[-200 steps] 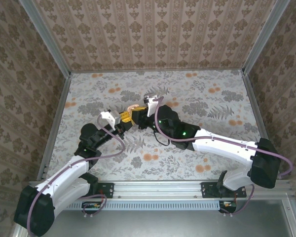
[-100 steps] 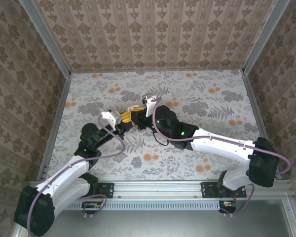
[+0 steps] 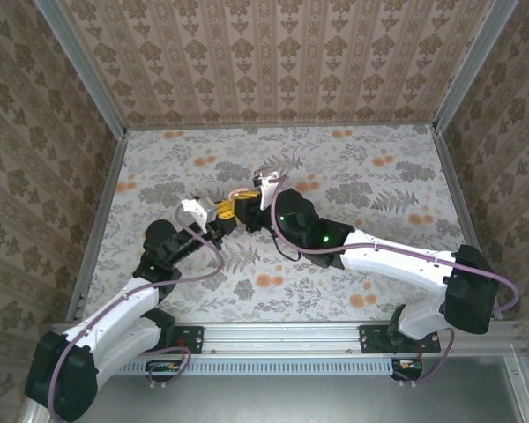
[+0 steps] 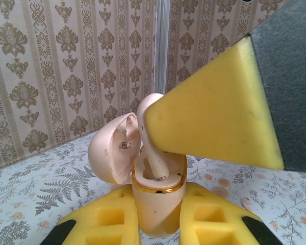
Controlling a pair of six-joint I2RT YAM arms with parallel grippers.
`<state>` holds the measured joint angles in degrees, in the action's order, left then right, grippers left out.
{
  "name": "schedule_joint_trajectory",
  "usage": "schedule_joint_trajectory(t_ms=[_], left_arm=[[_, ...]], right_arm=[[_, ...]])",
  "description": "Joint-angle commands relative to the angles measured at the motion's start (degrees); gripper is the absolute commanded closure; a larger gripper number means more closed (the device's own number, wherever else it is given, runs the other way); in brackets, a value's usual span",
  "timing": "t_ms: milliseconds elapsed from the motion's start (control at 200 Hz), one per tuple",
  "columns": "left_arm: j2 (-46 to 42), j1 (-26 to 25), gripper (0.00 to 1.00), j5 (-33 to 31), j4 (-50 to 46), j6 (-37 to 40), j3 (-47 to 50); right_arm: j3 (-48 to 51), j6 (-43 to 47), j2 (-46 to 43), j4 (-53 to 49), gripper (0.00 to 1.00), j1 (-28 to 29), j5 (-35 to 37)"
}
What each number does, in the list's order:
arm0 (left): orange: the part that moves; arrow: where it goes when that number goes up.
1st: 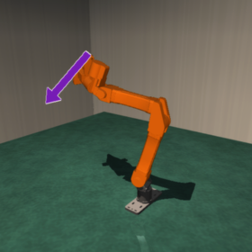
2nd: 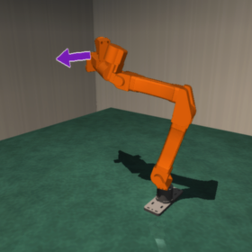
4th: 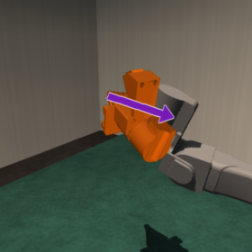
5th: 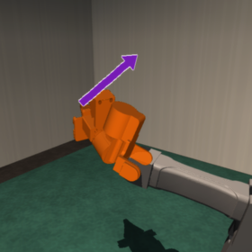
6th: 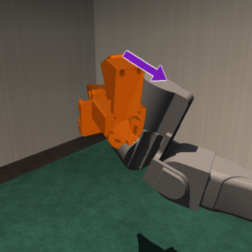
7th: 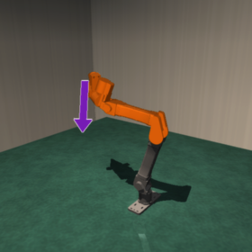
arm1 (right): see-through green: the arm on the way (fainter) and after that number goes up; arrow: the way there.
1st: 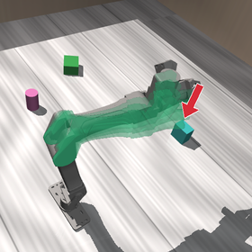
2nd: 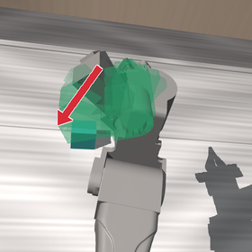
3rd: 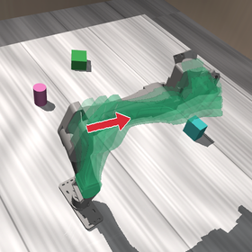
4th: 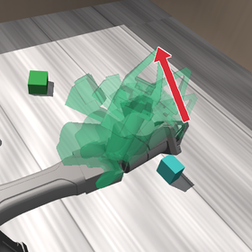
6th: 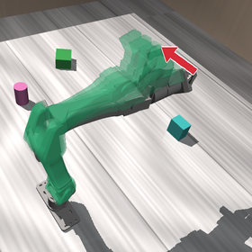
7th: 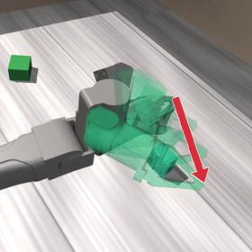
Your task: Insert the wireless bluetooth earbuds into the charging case
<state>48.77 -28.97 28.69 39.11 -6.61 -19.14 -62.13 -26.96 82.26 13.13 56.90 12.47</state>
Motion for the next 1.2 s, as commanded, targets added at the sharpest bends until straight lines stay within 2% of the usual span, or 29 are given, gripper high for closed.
schedule_joint_trajectory(t_ms=[0, 610, 955, 1195], left_arm=[[-1.23, -1.01, 1.0, 3.49, 4.67, 1.05, -2.1], [-0.77, -1.18, 1.0, 3.21, 3.85, 1.71, -2.77], [0.09, -1.34, 1.0, 3.2, 3.96, 1.42, -2.9], [0.04, -1.38, 1.0, 2.88, 3.78, 1.62, -1.73]], right_arm=[[-0.79, 1.99, 1.99, -2.93, 0.81, -0.11, 3.01], [-0.75, 4.49, 0.81, -0.88, 0.78, -0.12, 1.57], [1.1, 5.68, -1.43, 0.47, 0.85, -0.12, -2.36], [-0.35, 5.63, -2.11, -1.85, 0.86, -0.56, -2.27]])
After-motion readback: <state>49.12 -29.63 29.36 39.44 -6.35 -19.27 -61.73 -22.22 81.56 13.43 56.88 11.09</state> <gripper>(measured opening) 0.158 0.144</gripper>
